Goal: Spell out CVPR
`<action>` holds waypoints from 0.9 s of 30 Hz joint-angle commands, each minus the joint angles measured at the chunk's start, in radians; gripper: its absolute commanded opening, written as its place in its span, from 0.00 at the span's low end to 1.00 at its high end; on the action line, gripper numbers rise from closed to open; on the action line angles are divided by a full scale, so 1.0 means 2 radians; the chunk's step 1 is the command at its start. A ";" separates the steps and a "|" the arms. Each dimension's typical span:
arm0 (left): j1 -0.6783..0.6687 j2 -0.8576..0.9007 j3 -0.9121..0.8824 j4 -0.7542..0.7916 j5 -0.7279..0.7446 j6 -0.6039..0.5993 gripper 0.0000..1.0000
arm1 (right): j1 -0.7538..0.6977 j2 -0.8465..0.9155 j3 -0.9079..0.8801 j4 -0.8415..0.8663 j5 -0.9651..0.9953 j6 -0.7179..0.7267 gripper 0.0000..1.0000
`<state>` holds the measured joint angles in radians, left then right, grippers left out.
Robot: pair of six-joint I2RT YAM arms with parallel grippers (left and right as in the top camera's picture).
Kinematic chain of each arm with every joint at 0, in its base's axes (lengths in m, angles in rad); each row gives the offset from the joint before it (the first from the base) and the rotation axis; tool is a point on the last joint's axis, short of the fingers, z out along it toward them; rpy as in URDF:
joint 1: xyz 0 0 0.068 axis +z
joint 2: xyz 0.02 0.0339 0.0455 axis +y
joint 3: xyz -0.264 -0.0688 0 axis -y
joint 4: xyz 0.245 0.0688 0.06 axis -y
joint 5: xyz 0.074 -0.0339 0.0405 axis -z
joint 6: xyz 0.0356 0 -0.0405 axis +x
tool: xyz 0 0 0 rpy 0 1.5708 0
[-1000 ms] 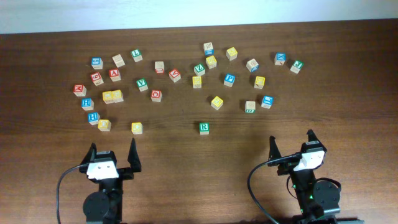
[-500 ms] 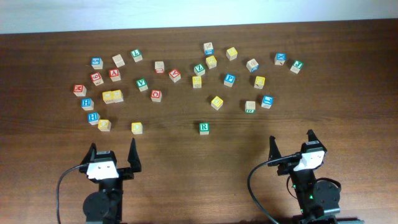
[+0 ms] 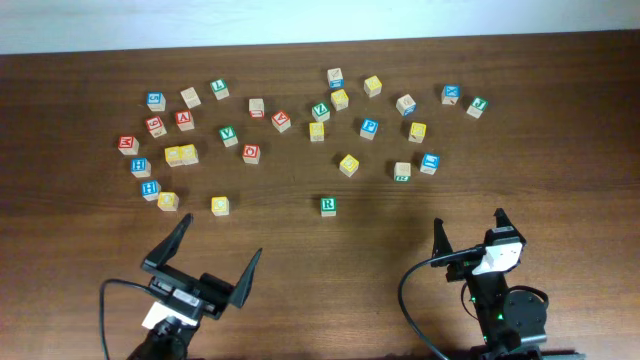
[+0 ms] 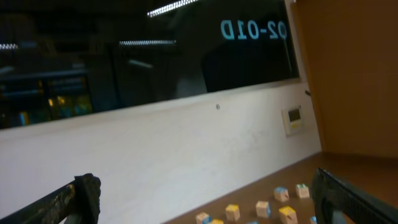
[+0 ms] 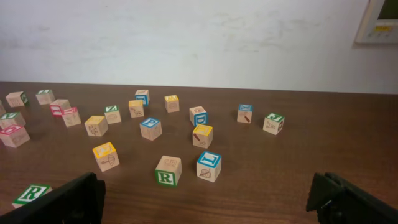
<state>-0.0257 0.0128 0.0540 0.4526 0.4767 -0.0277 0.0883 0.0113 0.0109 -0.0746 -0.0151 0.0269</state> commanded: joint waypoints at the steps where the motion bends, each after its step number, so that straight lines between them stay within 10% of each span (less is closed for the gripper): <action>1: 0.001 0.033 0.070 -0.046 0.006 -0.005 0.99 | -0.003 -0.004 -0.003 -0.003 0.006 0.002 0.98; 7: 0.001 0.225 0.247 -0.243 0.025 0.022 0.99 | -0.003 -0.004 -0.003 -0.003 0.006 0.002 0.98; 16: 0.001 0.271 0.313 -0.239 0.050 0.022 0.99 | -0.003 -0.004 -0.003 -0.003 0.006 0.002 0.98; 19: 0.001 0.426 0.492 -0.450 0.068 0.022 0.99 | -0.003 -0.004 -0.003 -0.003 0.006 0.002 0.98; 22: 0.001 0.512 0.526 -0.493 0.139 0.022 0.99 | -0.003 -0.004 -0.003 -0.003 0.006 0.002 0.98; 27: 0.001 0.613 0.628 -0.664 -0.139 -0.059 0.99 | -0.003 -0.004 -0.003 -0.003 0.006 0.002 0.98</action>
<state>-0.0261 1.1461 1.2018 -0.7635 0.5034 -0.0738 0.0879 0.0101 0.0109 -0.0746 -0.0151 0.0269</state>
